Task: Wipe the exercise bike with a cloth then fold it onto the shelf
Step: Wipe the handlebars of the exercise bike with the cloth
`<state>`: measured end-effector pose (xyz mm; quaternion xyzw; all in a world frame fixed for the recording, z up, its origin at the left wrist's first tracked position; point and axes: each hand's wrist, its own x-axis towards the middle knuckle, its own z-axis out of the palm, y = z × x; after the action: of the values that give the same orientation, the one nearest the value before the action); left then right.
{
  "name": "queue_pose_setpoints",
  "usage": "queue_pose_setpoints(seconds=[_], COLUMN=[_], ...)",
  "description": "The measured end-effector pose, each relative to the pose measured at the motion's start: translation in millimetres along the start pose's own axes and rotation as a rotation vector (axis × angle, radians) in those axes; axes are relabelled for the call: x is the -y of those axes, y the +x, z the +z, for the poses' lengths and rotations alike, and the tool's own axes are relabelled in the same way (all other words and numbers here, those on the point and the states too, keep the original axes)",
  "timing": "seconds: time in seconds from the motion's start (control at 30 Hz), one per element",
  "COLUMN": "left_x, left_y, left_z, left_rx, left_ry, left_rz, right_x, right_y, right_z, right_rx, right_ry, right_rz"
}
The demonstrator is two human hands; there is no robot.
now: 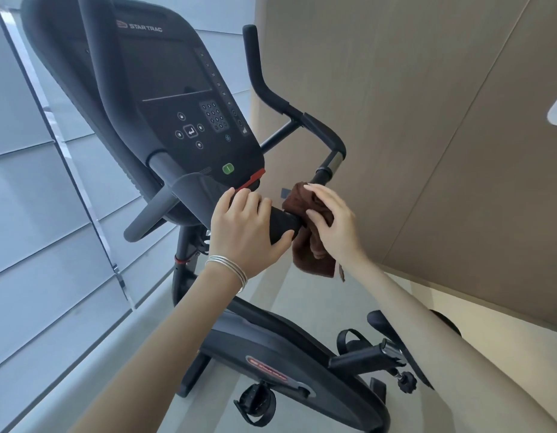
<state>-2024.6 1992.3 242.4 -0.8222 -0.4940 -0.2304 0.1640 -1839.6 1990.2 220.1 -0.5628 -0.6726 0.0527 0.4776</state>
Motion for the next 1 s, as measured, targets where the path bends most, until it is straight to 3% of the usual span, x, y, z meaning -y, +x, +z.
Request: queue_pose_setpoints(seconds=[0.3,0.4,0.57,0.77,0.9,1.0], left_x=[-9,-17,-30,-41,-46,-47], left_y=[3,5,5,6,8,8], left_z=[5,6,12,14,17,17], left_rx=[-0.033,-0.051,-0.103,-0.107,-0.129,-0.123], left_ry=[0.049,0.094,0.128,0.176,0.210,0.218], left_rz=[-0.107,-0.161,-0.246,-0.305,-0.341,-0.346], right_x=[-49,-49,-59,-78,-64,-67], right_y=[59,39,25,52,17,15], right_z=[-6,3,6,-6,3,-3], right_rx=[-0.061,-0.118,-0.068,-0.135,-0.057,-0.037], right_ry=[-0.005,0.031,0.065,0.126,0.198,0.276], right_rz=[0.069,-0.048,-0.246,-0.039,-0.257,-0.279])
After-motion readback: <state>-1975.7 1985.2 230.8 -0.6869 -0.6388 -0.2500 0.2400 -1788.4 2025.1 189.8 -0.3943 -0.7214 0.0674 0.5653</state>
